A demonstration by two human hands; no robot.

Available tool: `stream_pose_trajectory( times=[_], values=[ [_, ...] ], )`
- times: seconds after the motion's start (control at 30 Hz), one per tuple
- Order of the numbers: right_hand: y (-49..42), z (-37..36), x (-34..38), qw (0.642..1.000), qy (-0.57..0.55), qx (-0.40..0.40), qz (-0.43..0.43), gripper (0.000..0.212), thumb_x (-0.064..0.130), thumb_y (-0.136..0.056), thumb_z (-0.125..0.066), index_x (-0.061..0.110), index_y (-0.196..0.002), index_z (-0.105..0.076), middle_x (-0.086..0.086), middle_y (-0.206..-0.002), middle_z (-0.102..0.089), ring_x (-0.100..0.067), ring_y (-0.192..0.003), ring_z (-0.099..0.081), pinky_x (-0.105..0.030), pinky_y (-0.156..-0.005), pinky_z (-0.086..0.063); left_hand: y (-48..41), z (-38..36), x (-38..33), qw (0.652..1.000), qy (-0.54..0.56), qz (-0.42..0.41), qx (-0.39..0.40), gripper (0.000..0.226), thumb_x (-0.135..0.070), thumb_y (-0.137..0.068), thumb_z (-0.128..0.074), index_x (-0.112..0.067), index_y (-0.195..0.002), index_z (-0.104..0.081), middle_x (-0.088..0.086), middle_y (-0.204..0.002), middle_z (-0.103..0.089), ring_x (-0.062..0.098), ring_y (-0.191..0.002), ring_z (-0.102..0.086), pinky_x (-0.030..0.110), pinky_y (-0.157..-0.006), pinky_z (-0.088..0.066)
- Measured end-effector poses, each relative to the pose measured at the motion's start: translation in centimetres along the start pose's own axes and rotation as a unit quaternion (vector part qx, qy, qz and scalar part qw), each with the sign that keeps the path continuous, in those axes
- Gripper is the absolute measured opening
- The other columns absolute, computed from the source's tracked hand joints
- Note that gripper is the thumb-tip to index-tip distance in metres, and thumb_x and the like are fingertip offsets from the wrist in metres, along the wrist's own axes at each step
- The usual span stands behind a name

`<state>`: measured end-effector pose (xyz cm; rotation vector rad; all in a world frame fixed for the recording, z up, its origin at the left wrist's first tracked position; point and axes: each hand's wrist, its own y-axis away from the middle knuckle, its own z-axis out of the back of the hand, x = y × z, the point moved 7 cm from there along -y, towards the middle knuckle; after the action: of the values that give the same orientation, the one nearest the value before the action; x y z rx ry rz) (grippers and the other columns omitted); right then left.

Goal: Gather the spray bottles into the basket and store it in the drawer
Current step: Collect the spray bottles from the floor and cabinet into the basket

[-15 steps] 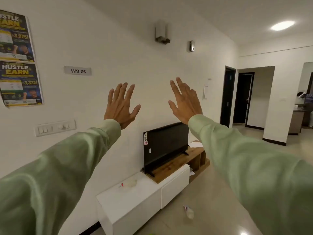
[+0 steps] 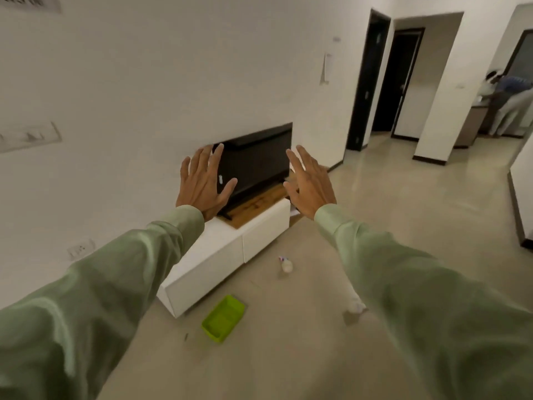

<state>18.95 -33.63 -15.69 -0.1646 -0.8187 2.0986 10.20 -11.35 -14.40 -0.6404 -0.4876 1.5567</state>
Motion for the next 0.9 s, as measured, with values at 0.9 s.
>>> stream_pose_trajectory(
  times=[0.9],
  values=[
    [15.7,-23.3,-40.5,0.878,-0.02,0.173,-0.446,0.068,0.033,-0.099,-0.054,0.022,-0.158,-0.023,-0.006,-0.166,-0.021,-0.029,-0.144,-0.035,-0.046,-0.11,-0.035,-3.1,-50.8,-20.6,0.907,0.133,-0.104,0.387,0.077,-0.052,-0.094,-0.047,-0.023,-0.157,-0.014,0.009,-0.16,-0.03,0.028,-0.145,-0.034,0.044,-0.118,-0.027]
  ],
)
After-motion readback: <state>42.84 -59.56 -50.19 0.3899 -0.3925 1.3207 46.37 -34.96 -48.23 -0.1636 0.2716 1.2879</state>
